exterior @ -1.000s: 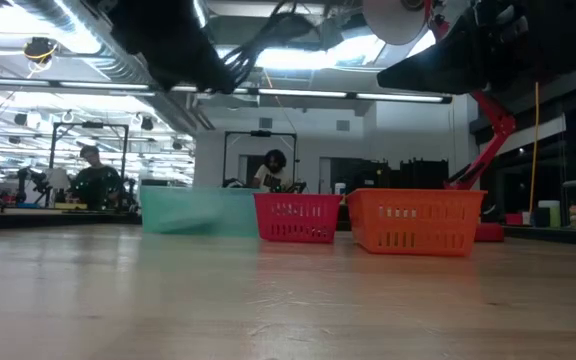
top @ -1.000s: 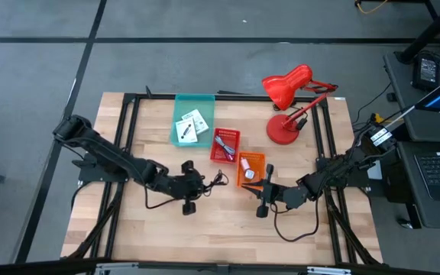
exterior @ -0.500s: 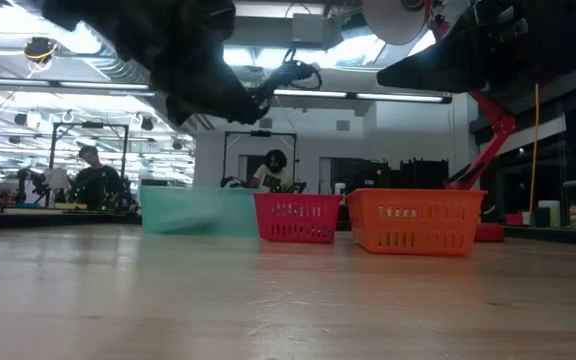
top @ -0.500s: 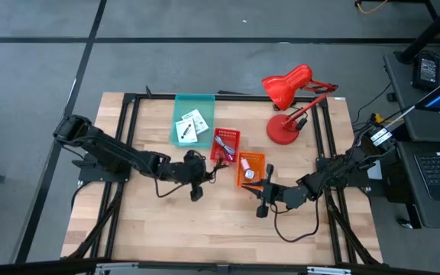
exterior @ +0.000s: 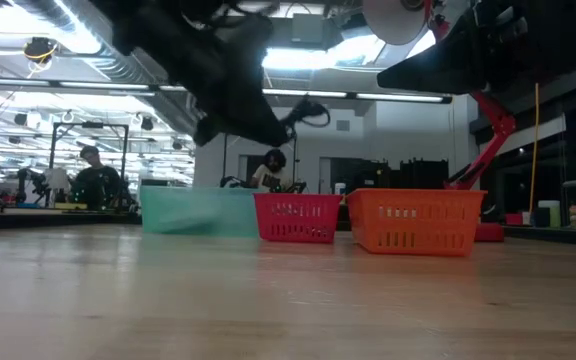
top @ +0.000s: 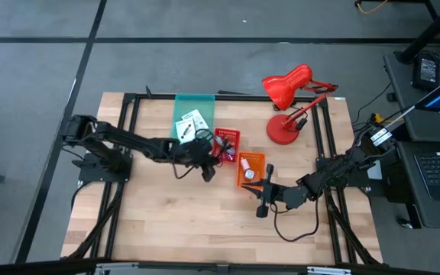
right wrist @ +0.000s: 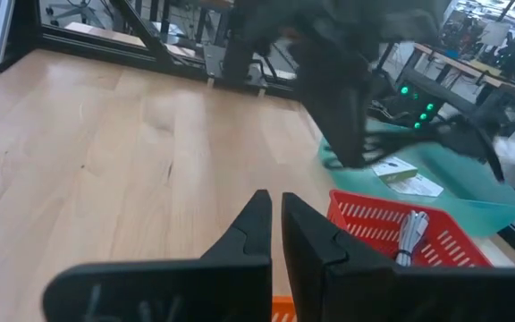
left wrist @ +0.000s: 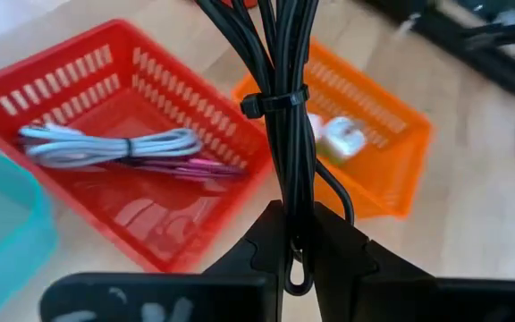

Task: Pick and place items into bin
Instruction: Put the black charger cable into the red basket

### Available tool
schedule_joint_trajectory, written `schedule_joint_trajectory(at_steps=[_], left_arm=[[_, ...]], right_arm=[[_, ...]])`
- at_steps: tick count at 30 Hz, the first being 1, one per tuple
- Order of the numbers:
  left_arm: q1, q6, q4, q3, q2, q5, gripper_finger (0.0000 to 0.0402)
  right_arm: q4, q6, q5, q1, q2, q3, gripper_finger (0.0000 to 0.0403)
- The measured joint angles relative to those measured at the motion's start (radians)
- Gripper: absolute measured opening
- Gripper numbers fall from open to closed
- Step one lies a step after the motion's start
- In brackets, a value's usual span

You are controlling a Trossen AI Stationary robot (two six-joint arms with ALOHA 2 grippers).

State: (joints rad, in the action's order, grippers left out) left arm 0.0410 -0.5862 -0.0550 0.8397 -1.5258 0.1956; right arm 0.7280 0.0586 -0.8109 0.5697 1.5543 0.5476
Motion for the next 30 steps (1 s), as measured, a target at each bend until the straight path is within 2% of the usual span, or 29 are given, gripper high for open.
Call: schedule_joint_trajectory(at_steps=[9, 14, 18, 23, 30], left_arm=[[-0.092, -0.004, 0.246, 0.176, -0.141, -0.02, 0.0028], [-0.11, -0.003, 0.316, 0.269, -0.212, -0.093, 0.0028], [-0.118, 0.015, 0.384, 0.33, -0.265, -0.107, 0.0035], [-0.131, 0.013, 0.459, 0.365, -0.297, -0.101, 0.003], [-0.148, 0.019, 0.449, 0.366, -0.297, -0.076, 0.0049]], right_arm=[[-0.021, 0.0, 0.0, -0.003, 0.0, 0.0, 0.0012], [-0.04, -0.001, 0.0, -0.003, 0.0, 0.0, 0.0012], [-0.057, -0.028, 0.0, -0.003, 0.0, 0.0, 0.0012], [-0.063, -0.03, 0.0, -0.003, 0.0, 0.0, 0.0012], [-0.079, -0.058, 0.0, -0.003, 0.0, 0.0, 0.0012]])
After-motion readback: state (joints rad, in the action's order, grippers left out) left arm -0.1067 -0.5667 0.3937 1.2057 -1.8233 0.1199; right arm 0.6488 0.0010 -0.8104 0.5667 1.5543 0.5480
